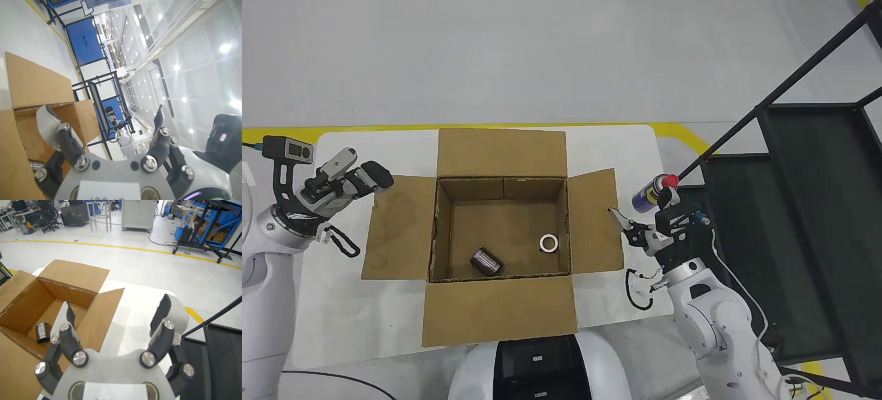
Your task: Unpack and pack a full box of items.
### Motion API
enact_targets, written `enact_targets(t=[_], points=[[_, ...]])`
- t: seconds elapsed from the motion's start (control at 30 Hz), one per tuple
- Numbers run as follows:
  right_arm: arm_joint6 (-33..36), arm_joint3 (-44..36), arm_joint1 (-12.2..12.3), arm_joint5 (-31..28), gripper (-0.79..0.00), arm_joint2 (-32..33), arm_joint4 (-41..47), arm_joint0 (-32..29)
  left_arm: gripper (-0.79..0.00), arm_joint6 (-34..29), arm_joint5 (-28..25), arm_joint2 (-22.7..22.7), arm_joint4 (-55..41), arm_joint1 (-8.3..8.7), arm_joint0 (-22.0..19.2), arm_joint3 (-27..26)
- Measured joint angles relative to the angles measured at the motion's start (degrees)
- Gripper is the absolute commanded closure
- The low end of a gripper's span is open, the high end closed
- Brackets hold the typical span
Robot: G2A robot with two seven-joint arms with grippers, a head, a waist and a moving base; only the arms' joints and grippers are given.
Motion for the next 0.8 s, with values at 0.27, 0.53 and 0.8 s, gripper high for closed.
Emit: enact_targets(t=[0.27,0.53,0.8], points=[[10.77,-1.57,0.17,-6.12,-0.785,-5.66,1.60,5.32,-0.785,0.00,0.00,0.00,0.00,0.00,0.00,0.00],[30.07,2.89,0.30,-10.63,-0.785,-14.04,2.84,14.21,-0.785,0.00,0.00,0.00,0.00,0.00,0.00,0.00],[32.61,3.75,0.17,-9.52,-0.785,-17.17,-3.32,16.41,-0.785,0.00,0.00,0.00,0.00,0.00,0.00,0.00]])
